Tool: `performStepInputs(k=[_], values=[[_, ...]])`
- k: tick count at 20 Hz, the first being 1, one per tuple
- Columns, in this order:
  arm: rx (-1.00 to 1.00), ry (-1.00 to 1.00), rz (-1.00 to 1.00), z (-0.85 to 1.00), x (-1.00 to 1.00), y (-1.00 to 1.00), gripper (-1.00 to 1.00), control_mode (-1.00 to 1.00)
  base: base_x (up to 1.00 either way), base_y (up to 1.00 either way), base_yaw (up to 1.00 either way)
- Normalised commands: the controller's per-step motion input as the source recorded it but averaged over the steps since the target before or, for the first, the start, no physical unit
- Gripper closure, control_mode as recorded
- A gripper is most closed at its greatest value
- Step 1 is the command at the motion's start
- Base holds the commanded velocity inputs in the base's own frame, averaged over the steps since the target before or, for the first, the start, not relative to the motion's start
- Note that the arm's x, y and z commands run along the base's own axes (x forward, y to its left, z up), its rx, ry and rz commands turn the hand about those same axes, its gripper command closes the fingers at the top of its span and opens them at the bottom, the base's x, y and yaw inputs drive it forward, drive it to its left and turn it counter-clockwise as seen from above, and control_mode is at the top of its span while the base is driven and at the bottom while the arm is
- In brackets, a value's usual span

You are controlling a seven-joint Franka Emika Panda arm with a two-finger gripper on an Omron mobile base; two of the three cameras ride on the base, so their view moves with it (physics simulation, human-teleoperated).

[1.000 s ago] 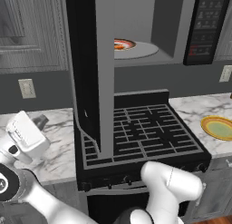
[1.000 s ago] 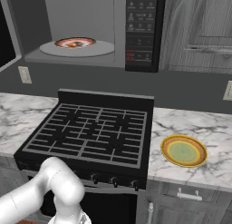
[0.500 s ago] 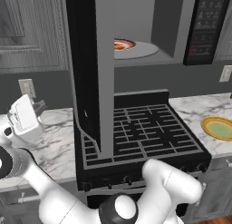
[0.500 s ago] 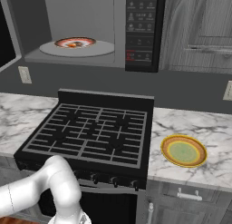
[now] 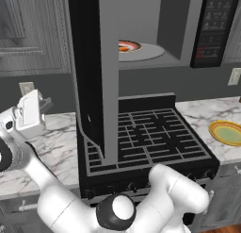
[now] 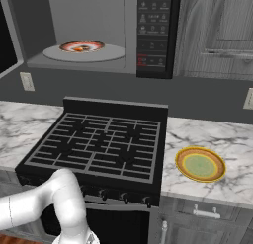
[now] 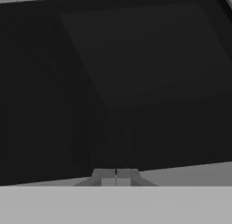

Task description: Pick the shrimp from the counter and place it in the microwave. Then turn on the microwave.

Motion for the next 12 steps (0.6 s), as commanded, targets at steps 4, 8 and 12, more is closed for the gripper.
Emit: performStepInputs(k=[4,8,12], values=[[0.00,0.00,-0.09,0.13,-0.17,-0.45,1.00,-1.00,0.00,0.00,0.00],[0.00,0.00,-0.09,0.13,-0.18,-0.52,1.00,-1.00,0.00,0.00,0.00],[0.00,0.00,-0.06,0.11,-0.21,-0.56,1.00,-1.00,0.00,0.00,0.00]])
